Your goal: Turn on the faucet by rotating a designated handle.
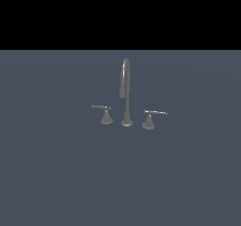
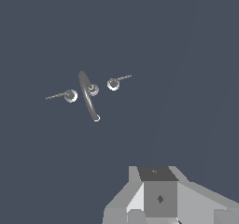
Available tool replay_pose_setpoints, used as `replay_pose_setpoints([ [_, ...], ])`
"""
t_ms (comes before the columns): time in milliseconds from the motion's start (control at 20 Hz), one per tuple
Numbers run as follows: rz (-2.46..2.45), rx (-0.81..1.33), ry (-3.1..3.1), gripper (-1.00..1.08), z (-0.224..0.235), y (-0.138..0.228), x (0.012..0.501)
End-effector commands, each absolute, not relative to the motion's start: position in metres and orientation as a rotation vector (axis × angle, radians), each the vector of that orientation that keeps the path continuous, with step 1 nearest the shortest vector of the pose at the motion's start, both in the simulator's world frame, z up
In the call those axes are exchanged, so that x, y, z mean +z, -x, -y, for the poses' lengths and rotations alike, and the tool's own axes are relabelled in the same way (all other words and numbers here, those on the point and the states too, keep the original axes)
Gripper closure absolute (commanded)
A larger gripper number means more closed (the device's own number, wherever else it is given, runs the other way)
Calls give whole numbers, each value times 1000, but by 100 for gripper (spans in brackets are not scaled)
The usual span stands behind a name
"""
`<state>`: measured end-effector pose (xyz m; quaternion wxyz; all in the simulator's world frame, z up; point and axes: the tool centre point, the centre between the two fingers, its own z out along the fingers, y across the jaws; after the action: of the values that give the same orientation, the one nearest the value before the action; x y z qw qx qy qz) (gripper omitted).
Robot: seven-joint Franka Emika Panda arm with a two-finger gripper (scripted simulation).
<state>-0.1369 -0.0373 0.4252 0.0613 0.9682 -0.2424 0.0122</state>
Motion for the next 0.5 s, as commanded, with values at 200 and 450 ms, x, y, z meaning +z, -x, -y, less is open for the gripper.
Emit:
replay_pose_setpoints([
  [200, 964, 46, -2826, 108, 57, 101, 392],
  [450, 1129, 55, -2746, 108, 73, 77, 364],
])
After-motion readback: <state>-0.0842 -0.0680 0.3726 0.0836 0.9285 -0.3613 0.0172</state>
